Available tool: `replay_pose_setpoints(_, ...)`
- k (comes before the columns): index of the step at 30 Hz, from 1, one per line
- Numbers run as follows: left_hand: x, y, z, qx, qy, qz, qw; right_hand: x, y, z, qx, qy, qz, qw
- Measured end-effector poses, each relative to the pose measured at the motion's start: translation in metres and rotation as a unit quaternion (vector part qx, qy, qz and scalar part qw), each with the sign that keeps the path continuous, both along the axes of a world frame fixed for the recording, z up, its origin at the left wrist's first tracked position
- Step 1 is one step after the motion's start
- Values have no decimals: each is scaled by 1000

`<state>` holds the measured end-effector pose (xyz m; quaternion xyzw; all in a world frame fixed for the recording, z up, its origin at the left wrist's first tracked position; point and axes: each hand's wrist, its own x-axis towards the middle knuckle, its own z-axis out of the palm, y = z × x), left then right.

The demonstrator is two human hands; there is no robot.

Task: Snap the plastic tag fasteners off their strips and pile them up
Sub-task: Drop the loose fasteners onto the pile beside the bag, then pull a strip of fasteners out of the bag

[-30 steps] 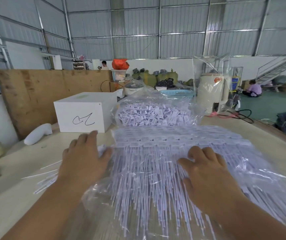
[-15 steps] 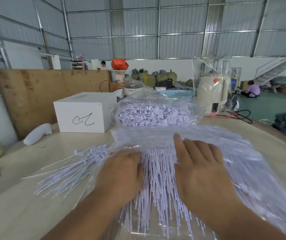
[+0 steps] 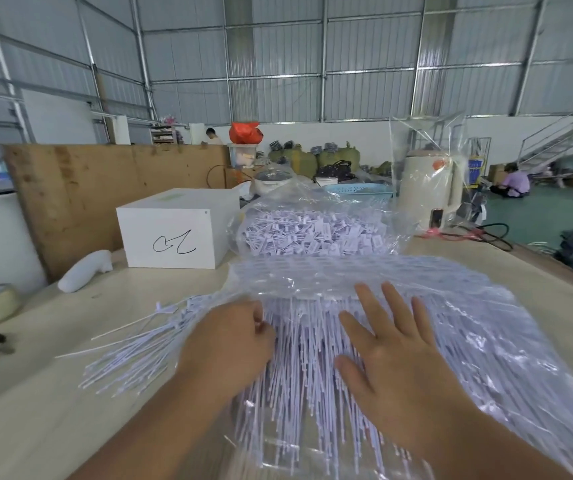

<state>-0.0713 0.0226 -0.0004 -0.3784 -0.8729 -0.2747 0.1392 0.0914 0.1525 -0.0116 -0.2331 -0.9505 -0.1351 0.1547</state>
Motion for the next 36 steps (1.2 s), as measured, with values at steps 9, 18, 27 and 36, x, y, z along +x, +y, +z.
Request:
replay_pose_setpoints(9, 39, -15, 26, 64, -95, -217, 969, 1, 9, 1, -44, 51, -44, 997)
replay_pose_setpoints(18, 58, -16, 27, 98, -72, -381, 917, 8, -9, 21, 85, 329, 133, 931)
replay_pose_setpoints(27, 59, -15, 28, 103, 77, -298, 946, 18, -30, 33, 74, 361, 214, 904)
replay_pose_setpoints(36, 67, -18, 30, 154, 74, -349, 922, 19, -19, 32, -12, 294, 112, 949)
